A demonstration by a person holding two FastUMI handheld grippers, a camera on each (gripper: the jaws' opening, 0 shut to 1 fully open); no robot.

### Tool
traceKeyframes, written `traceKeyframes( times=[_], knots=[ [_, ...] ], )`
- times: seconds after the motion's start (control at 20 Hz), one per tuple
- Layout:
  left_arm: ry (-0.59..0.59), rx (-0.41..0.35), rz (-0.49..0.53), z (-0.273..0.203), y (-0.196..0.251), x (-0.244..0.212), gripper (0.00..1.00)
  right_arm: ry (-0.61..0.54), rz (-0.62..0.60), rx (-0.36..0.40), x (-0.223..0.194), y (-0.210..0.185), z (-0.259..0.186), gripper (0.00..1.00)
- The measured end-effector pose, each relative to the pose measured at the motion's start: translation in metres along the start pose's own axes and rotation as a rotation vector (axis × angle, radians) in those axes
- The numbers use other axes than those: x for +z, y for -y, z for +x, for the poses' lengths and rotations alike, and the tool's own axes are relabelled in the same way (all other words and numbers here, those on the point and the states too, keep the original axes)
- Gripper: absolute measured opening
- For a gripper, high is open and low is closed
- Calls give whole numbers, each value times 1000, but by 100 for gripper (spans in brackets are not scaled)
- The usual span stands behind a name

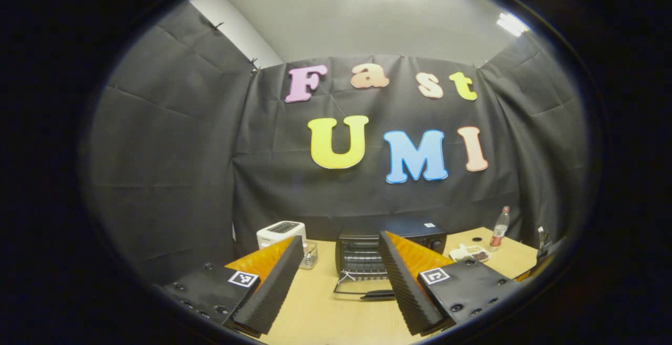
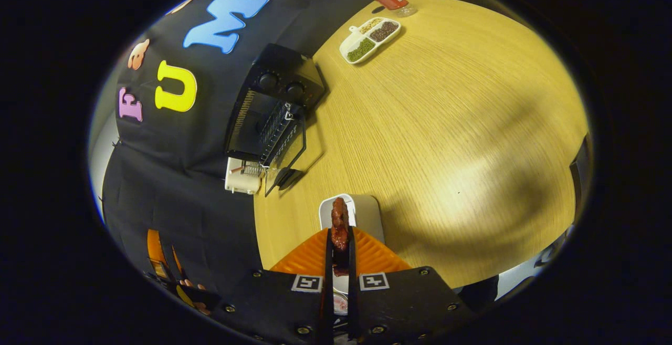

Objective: Open the electric oven with the left hand, put the food in, and close the electric oven.

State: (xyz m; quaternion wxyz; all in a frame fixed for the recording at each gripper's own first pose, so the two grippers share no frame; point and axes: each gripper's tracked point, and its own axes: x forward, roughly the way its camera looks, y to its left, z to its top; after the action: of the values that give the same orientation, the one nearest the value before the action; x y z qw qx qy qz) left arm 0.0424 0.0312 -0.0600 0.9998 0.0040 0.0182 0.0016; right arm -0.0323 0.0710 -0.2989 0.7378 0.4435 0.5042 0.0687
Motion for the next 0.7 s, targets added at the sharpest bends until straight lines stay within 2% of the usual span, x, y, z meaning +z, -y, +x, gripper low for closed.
traceKeyframes(
  times=[0.05, 0.1, 0.15, 0.2, 0.4, 0.45, 0.5, 0.7],
  knots=[
    [-2, 0, -7, 2, -1, -1, 92, 12, -8, 10, 4, -8, -4, 11],
    [-4, 1, -12, 4, -3, -3, 100, 27, -18, 19, 10, -15, -5, 11],
    [-6, 0, -15, 6, -5, -4, 96, 45, -24, 28, 16, -24, -5, 11],
    [-5, -2, -18, 7, -6, -4, 99, 66, -28, 41, 23, -34, -7, 11],
    [-7, -10, -22, 16, -12, -9, 100, 127, -18, 102, 42, -74, -3, 11],
    [-8, -12, -22, 18, -15, -9, 100, 137, -16, 108, 45, -81, 1, 11],
    [-11, -15, -23, 20, -17, -11, 96, 150, -16, 113, 49, -88, 5, 11],
    [-21, -20, -24, 33, -31, -17, 100, 205, -28, 122, 61, -109, 26, 11]
  ],
)
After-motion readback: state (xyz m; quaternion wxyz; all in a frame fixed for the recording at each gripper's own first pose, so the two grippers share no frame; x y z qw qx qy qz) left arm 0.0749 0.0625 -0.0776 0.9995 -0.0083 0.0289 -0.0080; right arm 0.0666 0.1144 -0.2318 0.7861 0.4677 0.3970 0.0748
